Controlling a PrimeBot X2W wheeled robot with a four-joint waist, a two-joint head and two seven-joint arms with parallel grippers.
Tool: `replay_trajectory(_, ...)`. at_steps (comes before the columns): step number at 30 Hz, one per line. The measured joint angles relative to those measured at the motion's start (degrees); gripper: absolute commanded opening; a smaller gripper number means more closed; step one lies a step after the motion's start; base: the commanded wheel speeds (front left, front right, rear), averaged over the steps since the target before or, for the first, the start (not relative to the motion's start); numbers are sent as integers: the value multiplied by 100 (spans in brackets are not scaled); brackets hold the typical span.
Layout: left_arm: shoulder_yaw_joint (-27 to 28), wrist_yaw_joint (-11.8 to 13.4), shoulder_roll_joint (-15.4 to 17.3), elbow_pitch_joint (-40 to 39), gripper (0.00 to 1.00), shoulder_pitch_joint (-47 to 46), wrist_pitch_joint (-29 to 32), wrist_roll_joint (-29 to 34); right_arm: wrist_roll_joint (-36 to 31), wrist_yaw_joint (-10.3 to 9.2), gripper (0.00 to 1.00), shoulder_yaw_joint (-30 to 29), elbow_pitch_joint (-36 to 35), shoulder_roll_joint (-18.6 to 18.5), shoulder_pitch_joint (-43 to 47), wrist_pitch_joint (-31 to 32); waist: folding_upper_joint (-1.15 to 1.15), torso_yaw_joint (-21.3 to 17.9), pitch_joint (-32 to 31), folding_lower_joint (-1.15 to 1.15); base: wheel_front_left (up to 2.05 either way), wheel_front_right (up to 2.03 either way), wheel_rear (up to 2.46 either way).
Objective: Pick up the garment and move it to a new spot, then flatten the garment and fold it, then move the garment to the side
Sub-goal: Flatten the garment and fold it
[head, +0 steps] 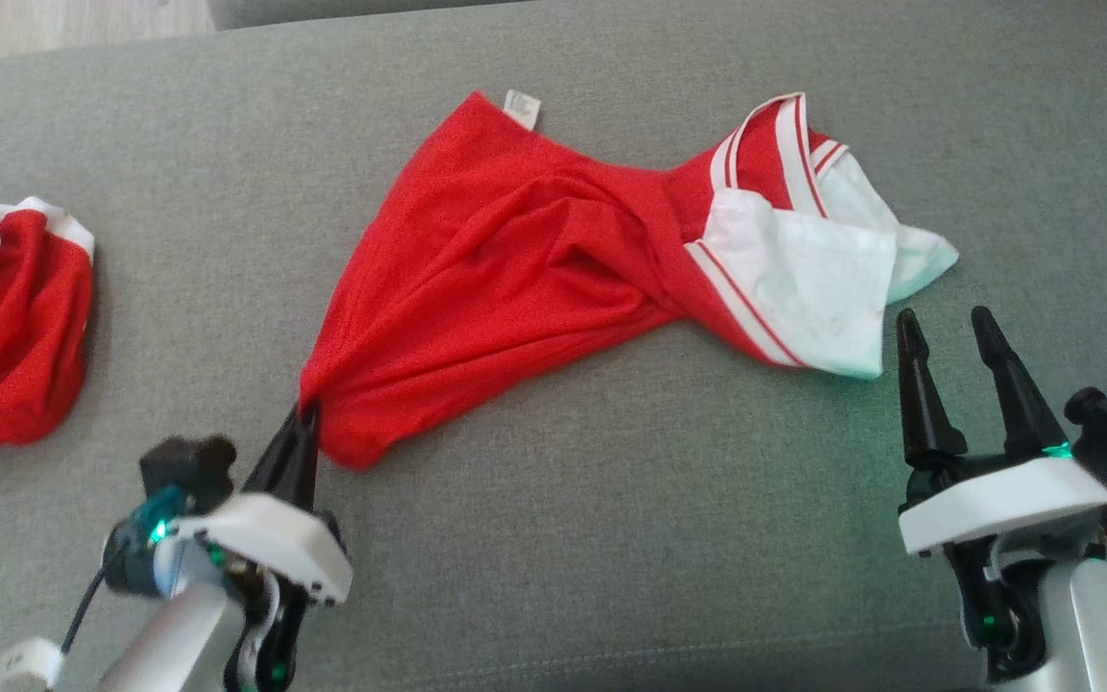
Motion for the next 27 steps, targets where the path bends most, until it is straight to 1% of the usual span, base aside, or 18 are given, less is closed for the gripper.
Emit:
replay_trajectory(3,110,46,-25,-7,0,299,0,-103,0,0,100,-31,-1,1,1,54,0,41,-33,0,0,0,0)
replay_trajectory(8,222,37,-129,-32,0,818,0,-250,0,0,100,-77,-4,2,24,107,0,90,-95,0,0,0,0)
replay_trajectory(9,223,37,-154,-34,20,893,1,-281,0,0,100,-93,-9,2,46,109,0,103,-104,0,0,0,0)
replay_trajectory(10,246,34,-220,-73,100,974,0,-332,0,1,100,-125,-16,2,122,123,0,131,-121,0,0,0,0)
replay_trajectory(14,386,79,-305,-355,100,1014,1,-260,-58,0,100,-147,-40,4,138,149,0,151,-197,0,0,0,0)
replay_trajectory(17,631,168,-312,-757,100,1044,1,31,-149,0,100,-156,-89,4,138,171,0,159,-266,0,0,0,0)
replay_trajectory(18,631,168,-312,-757,100,1044,1,31,-149,0,100,-156,-89,4,138,171,0,159,-266,0,0,0,0)
replay_trajectory(21,907,292,-334,-1213,100,1048,1,402,-268,0,100,-148,-123,7,138,174,0,166,-341,0,0,0,0)
replay_trajectory(25,1204,398,-444,-1737,100,1065,0,753,-347,0,100,-91,-123,7,138,197,0,166,-462,0,0,0,0)
replay_trajectory(27,1334,454,-443,-1905,100,1075,0,901,-366,0,100,-64,-124,7,138,232,0,165,-526,0,0,0,0)
